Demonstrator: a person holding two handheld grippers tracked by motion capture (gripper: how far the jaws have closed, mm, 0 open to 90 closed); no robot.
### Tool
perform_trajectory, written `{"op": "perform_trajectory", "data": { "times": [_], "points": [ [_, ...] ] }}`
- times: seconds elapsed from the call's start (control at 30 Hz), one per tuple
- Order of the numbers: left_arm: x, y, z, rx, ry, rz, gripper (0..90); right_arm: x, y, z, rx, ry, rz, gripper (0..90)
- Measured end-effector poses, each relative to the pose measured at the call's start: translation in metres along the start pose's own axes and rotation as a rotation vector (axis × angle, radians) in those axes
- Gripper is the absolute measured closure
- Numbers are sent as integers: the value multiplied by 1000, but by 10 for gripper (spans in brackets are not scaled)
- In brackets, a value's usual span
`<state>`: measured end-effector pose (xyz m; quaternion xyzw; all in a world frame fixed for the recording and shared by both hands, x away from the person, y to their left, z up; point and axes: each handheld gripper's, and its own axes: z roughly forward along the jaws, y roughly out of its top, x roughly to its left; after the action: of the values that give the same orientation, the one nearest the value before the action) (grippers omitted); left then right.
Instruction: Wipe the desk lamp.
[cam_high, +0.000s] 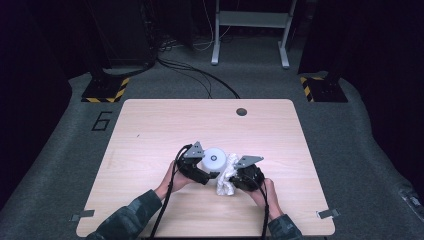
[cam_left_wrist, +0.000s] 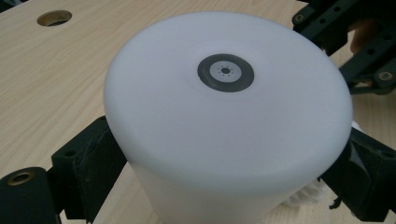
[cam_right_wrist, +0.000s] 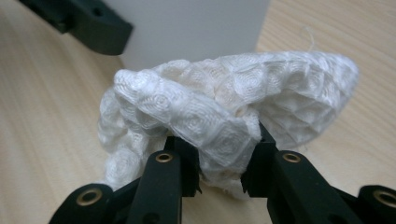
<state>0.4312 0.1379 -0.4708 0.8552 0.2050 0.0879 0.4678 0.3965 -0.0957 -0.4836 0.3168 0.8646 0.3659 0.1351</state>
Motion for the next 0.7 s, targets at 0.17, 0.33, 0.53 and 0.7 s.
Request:
{"op": "perform_trajectory", "data": {
  "times": [0.17, 0.33, 0.53, 0.7],
  "points": [
    [0, 0, -1, 11, -5, 5, 87, -18, 7, 3, -13, -35, 30, 722],
    [0, 0, -1, 13, -4, 8, 87, -26, 14, 8, -23, -48, 51, 722],
    [0, 1, 0, 21, -5, 11, 86, -34, 32, 7, -57, -69, 36, 724],
    [-2, 1, 1, 14, -3, 11, 86, -34, 52, -6, -105, -86, 17, 726]
  ]
}}
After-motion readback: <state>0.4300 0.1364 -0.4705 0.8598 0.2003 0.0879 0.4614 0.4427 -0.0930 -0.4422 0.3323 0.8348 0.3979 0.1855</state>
